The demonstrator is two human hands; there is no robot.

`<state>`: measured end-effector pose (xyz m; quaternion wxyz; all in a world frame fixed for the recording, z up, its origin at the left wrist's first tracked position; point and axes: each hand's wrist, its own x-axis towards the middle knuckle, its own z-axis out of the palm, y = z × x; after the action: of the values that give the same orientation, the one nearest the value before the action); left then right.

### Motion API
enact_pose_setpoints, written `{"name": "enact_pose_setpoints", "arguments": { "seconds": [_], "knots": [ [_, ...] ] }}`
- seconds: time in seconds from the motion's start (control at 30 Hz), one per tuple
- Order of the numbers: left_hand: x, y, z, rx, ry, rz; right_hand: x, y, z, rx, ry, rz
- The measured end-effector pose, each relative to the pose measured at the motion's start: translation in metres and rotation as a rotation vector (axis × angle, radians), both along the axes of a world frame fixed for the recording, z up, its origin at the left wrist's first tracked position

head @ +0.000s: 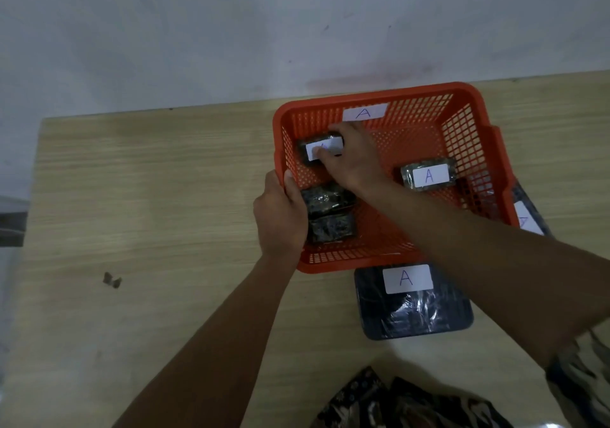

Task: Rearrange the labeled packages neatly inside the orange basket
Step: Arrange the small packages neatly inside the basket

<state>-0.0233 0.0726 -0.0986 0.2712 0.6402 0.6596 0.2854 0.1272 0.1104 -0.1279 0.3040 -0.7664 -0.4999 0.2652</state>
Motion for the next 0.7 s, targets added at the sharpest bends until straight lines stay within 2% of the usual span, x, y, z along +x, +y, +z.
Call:
{"name": "enact_pose_setpoints", "arguments": {
  "seconds": [0.1, 0.2, 0.47, 0.7],
  "knots": [
    [-0.001, 0.001, -0.001, 0.017, 0.005, 0.006, 0.003, -0.010, -0.002, 0.009, -0.014, 0.150],
    [-0.001, 0.002, -0.002, 0.018, 0.015, 0.007, 0.006, -0.010, -0.002, 0.087, -0.119, 0.244],
    [-0.003, 0.002, -0.005, -0.008, 0.008, -0.006, 0.017, 0.014, -0.003, 0.054, -0.100, 0.205],
    [-0.003, 0.000, -0.005, 0.005, -0.001, 0.004, 0.008, -0.003, -0.006, 0.181, -0.270, 0.199]
  ]
}}
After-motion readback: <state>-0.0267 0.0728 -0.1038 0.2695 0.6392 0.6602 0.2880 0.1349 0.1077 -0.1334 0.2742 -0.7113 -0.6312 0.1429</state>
